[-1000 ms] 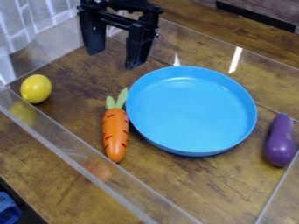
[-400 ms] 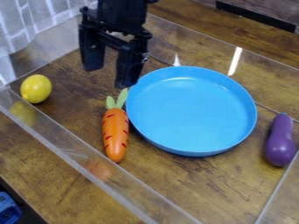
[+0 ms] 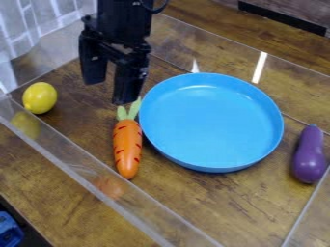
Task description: Put the lemon on the blue tray
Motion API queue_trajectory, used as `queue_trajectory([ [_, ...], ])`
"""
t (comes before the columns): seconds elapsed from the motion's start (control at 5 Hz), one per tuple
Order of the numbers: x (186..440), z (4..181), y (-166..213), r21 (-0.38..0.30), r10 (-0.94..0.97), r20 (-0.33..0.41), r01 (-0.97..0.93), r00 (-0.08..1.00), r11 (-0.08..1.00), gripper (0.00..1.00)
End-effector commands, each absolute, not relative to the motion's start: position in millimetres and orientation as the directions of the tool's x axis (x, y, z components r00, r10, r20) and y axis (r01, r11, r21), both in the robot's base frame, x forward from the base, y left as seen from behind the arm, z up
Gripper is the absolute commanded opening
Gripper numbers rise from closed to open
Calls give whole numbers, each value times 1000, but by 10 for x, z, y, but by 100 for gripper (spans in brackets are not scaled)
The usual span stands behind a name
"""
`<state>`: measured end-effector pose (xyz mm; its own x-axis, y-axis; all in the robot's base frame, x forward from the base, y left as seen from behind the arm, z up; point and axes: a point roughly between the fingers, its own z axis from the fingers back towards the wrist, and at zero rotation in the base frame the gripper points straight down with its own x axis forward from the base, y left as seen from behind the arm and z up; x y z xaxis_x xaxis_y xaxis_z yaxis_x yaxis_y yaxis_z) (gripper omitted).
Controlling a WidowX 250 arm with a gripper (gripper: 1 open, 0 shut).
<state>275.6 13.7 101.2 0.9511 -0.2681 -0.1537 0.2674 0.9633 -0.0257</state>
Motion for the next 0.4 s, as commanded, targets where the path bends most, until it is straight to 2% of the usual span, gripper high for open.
queue_trajectory([
  [0.0, 2755, 1069, 212, -17, -293, -128, 293, 947, 956, 100],
  [0.2, 2735, 1033, 233, -21, -318, -134, 319, 938, 948, 100],
])
